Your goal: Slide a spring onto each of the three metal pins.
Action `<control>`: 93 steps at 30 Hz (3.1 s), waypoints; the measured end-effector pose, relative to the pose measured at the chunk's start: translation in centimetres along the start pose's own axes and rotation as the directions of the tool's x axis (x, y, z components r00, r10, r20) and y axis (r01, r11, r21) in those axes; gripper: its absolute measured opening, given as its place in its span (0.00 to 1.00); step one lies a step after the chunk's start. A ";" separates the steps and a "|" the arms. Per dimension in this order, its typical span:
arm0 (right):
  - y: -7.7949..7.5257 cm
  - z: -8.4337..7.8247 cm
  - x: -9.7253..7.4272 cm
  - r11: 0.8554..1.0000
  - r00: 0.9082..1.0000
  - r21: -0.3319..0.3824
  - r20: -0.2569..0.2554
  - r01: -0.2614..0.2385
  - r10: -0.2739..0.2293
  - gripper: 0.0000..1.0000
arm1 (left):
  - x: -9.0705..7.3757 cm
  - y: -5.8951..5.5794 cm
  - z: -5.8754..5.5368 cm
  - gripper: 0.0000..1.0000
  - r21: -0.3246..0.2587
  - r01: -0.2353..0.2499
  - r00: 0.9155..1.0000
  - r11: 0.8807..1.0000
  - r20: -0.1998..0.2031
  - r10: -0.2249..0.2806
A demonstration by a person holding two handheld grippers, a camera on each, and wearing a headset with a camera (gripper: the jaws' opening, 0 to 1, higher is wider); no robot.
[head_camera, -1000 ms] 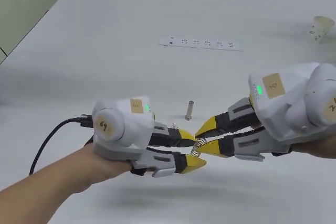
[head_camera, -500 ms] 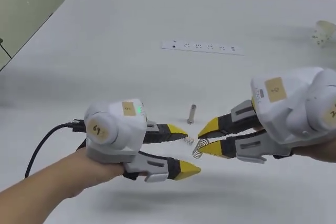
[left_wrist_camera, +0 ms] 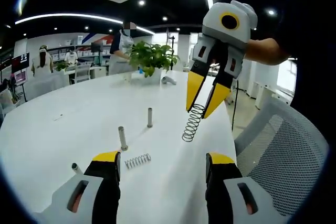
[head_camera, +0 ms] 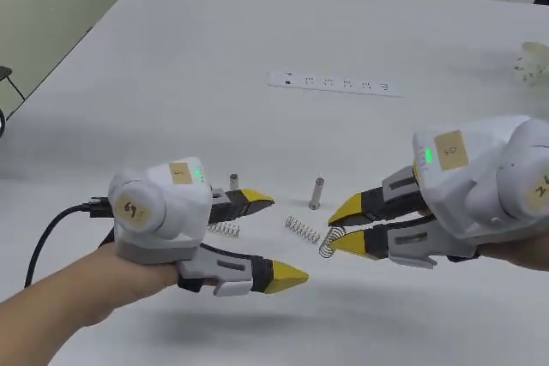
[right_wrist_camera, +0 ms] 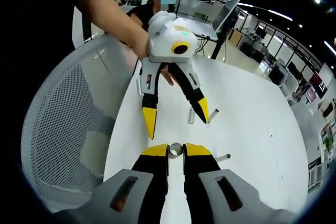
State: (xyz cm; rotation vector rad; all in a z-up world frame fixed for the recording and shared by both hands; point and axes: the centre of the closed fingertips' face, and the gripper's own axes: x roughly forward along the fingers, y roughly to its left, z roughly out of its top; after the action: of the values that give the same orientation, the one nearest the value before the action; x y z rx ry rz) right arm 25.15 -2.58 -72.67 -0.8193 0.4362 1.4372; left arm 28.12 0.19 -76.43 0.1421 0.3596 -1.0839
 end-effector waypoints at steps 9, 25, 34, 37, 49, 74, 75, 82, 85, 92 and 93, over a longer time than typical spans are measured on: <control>-0.4 -0.3 -0.2 1.000 1.000 0.006 -0.008 0.015 -0.015 0.07 | -1.4 1.5 -0.4 0.74 -0.017 -0.067 0.998 0.998 0.005 0.067; -0.6 -0.8 -0.4 1.000 1.000 0.008 -0.022 0.022 -0.022 0.07 | -3.4 3.4 -1.3 0.98 -0.075 -0.160 0.987 0.984 0.013 0.162; -0.8 -1.3 -0.4 1.000 0.999 0.003 -0.045 0.020 -0.020 0.07 | -4.0 4.0 -1.3 0.98 -0.081 -0.181 0.983 0.980 0.017 0.183; -1.0 -1.7 -0.5 1.000 0.998 0.010 -0.058 0.015 -0.015 0.07 | -4.1 4.0 -1.4 0.98 -0.087 -0.184 0.982 0.979 0.020 0.186; -1.7 -4.1 -1.0 0.997 0.993 0.073 -0.119 0.009 0.000 0.07 | -4.8 4.6 -1.6 0.98 -0.095 -0.203 0.978 0.974 0.022 0.206; -7.0 -9.2 -4.3 0.958 0.973 0.235 -0.199 0.163 -0.116 0.07 | -5.6 5.0 -2.2 0.98 -0.112 -0.220 0.975 0.969 0.013 0.223; -7.1 -9.3 -4.4 0.957 0.973 0.237 -0.199 0.166 -0.119 0.07 | -5.6 5.1 -2.2 0.98 -0.112 -0.220 0.975 0.969 0.011 0.222; -8.4 -10.0 -5.0 0.945 0.968 0.263 -0.207 0.197 -0.144 0.07 | -5.9 5.3 -2.1 0.98 -0.111 -0.223 0.974 0.968 0.010 0.226; -9.1 -10.1 -5.1 0.940 0.965 0.268 -0.210 0.211 -0.156 0.07 | -6.0 5.4 -2.1 0.98 -0.111 -0.228 0.973 0.967 0.009 0.231; -10.8 -10.6 -5.2 0.926 0.954 0.279 -0.228 0.253 -0.192 0.07 | -6.1 5.6 -2.1 0.98 -0.113 -0.233 0.972 0.966 0.010 0.236; -11.0 -10.6 -5.3 0.922 0.955 0.290 -0.225 0.257 -0.195 0.07 | -6.1 5.6 -2.1 0.98 -0.113 -0.233 0.972 0.966 0.008 0.236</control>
State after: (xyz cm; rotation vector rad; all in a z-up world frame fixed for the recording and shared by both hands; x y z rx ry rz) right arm 37.38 -13.09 -73.43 -0.7225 0.6783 1.0409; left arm 30.04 8.53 -76.57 0.0717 0.3736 -0.8286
